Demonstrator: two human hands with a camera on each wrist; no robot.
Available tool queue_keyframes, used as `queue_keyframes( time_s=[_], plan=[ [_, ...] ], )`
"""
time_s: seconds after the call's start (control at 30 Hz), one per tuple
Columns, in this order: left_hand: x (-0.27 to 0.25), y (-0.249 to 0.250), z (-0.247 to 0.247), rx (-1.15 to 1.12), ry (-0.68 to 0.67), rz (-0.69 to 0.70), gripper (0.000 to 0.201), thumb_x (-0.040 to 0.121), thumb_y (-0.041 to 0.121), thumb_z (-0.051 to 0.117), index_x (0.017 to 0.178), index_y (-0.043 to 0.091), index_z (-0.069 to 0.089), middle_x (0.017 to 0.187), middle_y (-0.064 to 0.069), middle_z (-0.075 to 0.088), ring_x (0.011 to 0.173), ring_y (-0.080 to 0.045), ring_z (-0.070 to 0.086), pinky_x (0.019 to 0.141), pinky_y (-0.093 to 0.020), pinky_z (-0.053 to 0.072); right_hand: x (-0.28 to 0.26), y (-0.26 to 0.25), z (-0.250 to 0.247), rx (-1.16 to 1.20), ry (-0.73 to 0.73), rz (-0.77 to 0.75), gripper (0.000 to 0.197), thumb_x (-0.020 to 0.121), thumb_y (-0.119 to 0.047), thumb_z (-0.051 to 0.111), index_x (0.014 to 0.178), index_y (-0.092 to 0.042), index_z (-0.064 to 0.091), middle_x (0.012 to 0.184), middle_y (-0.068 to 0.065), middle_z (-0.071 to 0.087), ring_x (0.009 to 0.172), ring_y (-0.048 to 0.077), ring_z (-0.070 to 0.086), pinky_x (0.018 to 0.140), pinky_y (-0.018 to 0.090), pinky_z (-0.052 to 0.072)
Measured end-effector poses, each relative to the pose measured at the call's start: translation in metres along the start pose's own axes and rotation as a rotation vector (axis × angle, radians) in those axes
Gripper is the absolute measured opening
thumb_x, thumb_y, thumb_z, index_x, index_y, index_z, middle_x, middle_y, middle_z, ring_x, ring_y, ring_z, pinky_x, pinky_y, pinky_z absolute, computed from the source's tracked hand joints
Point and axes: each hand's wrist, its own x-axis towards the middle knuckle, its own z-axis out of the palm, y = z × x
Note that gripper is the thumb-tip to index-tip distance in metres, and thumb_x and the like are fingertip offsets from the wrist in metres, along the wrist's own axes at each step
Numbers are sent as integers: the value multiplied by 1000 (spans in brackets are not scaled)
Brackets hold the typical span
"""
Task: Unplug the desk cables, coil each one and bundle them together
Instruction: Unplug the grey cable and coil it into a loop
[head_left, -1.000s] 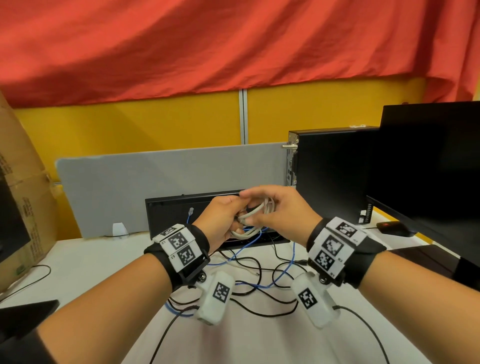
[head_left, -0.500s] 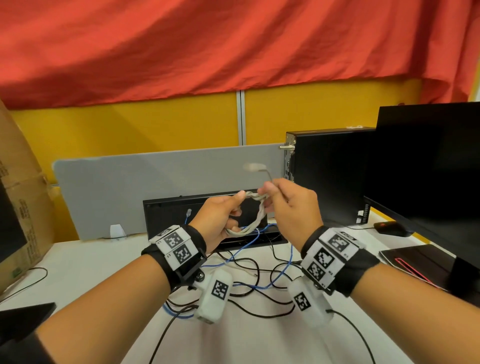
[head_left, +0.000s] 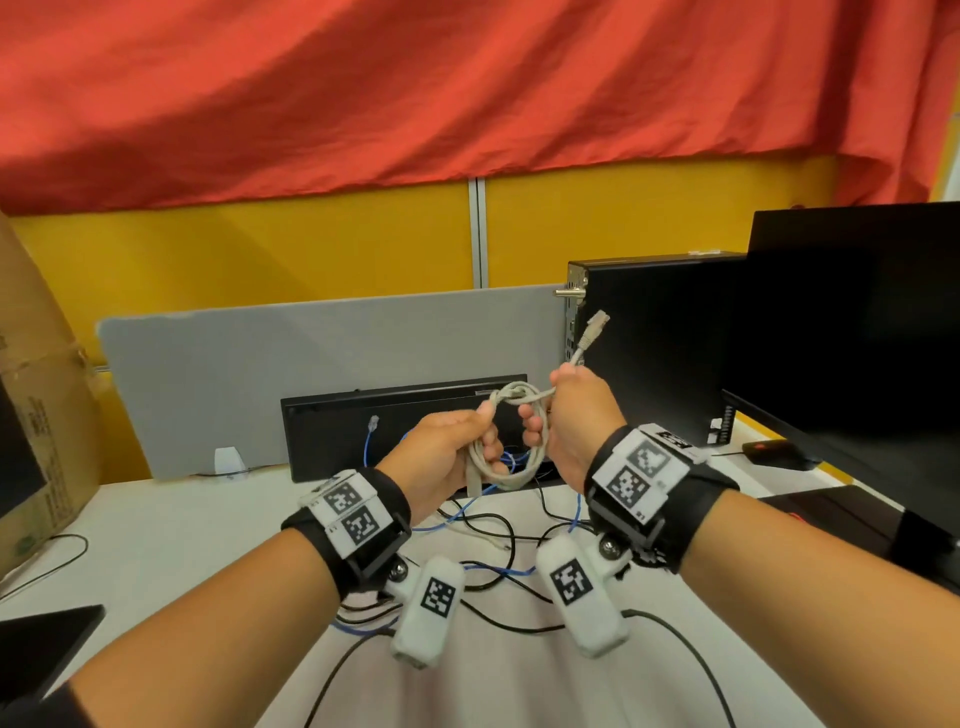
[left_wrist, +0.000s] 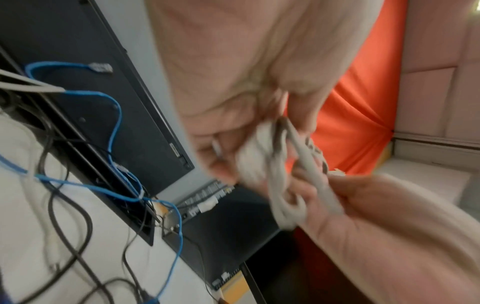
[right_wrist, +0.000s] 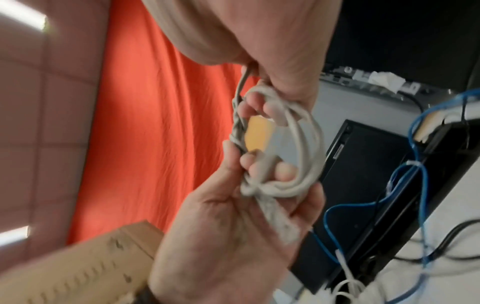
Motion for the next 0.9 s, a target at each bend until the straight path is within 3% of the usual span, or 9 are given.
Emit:
queue_keyframes(
  time_s=[0.1, 0.17, 0.23, 0.37, 0.5, 0.7, 0.77, 0.83, 0.9],
  plan=[
    [-2, 9, -5, 142, -49, -94, 30, 104, 11, 35, 103, -3, 61, 72, -9, 58, 79, -26, 63, 89, -40, 53, 3, 11, -1, -288, -11, -159, 24, 100, -18, 27, 80, -15, 41, 64, 11, 47, 57, 23, 48, 56, 34, 38],
    [-3, 13, -1, 47, -61, -126, 31, 103, 1, 29, 118, -9, 54, 74, -9, 54, 78, -27, 61, 93, -43, 51, 3, 16, -2, -414, -33, -229, 26, 101, -21, 28, 81, -14, 42, 67, 11, 48, 60, 23, 51, 59, 35, 40],
    [-3, 16, 6, -68, -63, -147, 29, 100, 2, 30, 113, -6, 55, 72, -7, 46, 63, -19, 48, 78, -38, 51, 2, 15, -2, -437, -58, -257, 28, 103, -24, 28, 81, -14, 42, 68, 12, 48, 54, 18, 51, 51, 31, 40],
    [-1, 18, 10, -27, 9, -136, 29, 102, 34, 40, 96, 8, 52, 66, -1, 29, 51, -11, 23, 48, -24, 35, -2, 7, -4, -454, -155, -283, 28, 105, -28, 29, 88, -12, 45, 65, 16, 56, 44, 16, 51, 46, 30, 47],
    [3, 14, 12, 113, 133, 40, 29, 103, 33, 42, 90, 9, 52, 62, -1, 29, 46, -10, 24, 40, -21, 29, -3, 3, -2, -300, -125, -186, 26, 104, -25, 31, 95, -8, 49, 69, 22, 64, 54, 31, 62, 56, 50, 59],
    [3, 7, 14, 180, 216, 156, 19, 98, 22, 55, 83, 12, 53, 55, 1, 34, 43, -9, 28, 39, -21, 30, 4, 4, -7, -196, 10, -115, 25, 95, -17, 60, 78, 1, 59, 68, 22, 70, 59, 33, 71, 53, 44, 59],
    [1, 6, 13, 235, 215, 169, 15, 96, 20, 58, 86, 10, 53, 52, 4, 36, 42, -9, 30, 38, -21, 31, 5, 5, -12, -288, 65, -222, 24, 88, -16, 70, 73, 0, 58, 63, 18, 70, 55, 28, 71, 52, 42, 60],
    [0, 6, 13, 273, 239, 200, 15, 97, 20, 57, 86, 11, 53, 50, 7, 37, 41, -9, 31, 38, -21, 33, 7, 7, -15, -487, 105, -438, 21, 85, -19, 72, 74, -5, 62, 61, 10, 70, 51, 17, 70, 54, 33, 60],
    [-1, 8, 13, 277, 255, 221, 16, 97, 21, 56, 86, 11, 55, 50, 7, 36, 40, -9, 31, 38, -20, 33, 9, 7, -18, -682, 91, -667, 10, 89, -20, 68, 83, -12, 71, 68, 3, 71, 59, 10, 69, 64, 27, 59]
  ],
)
